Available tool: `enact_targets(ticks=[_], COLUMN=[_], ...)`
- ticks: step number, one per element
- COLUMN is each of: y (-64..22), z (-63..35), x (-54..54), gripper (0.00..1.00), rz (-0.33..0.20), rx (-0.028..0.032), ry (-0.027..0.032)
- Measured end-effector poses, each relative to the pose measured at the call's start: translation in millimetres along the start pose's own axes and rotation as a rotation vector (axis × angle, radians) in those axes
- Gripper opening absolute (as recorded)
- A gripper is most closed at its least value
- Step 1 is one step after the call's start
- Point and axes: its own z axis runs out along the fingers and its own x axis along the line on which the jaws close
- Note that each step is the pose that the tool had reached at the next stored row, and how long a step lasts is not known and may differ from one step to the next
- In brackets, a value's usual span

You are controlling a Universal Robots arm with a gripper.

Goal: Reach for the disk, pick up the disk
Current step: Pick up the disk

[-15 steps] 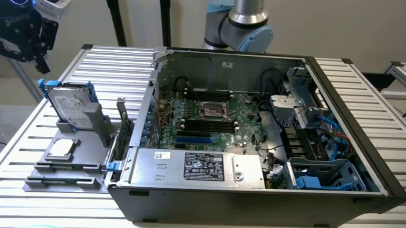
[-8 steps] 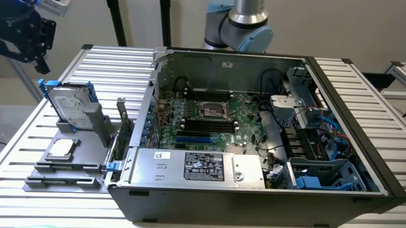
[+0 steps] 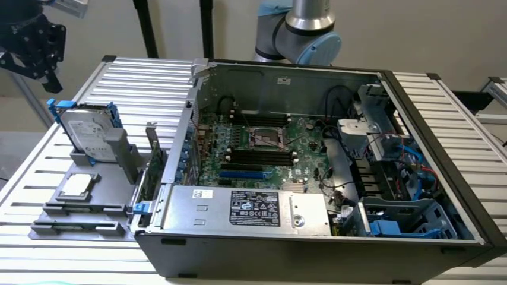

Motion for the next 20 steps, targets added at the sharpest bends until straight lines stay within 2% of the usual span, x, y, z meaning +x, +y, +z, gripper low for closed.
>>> enact_targets(ticks=[5, 12, 16, 20], y=[-0.1, 0.1, 1.4, 1.6], z=[0.6, 1.6, 1.8, 1.9], x=[0.0, -2.5, -9.0, -9.9], gripper=[0.11, 0.11, 0.11, 0.11], rz=[-0.070, -0.132, -0.143, -0.156], rx=[-0.0002, -0.0004, -0.0003, -0.0003], ry=[0.0027, 0.0051, 0.0054, 0.0059])
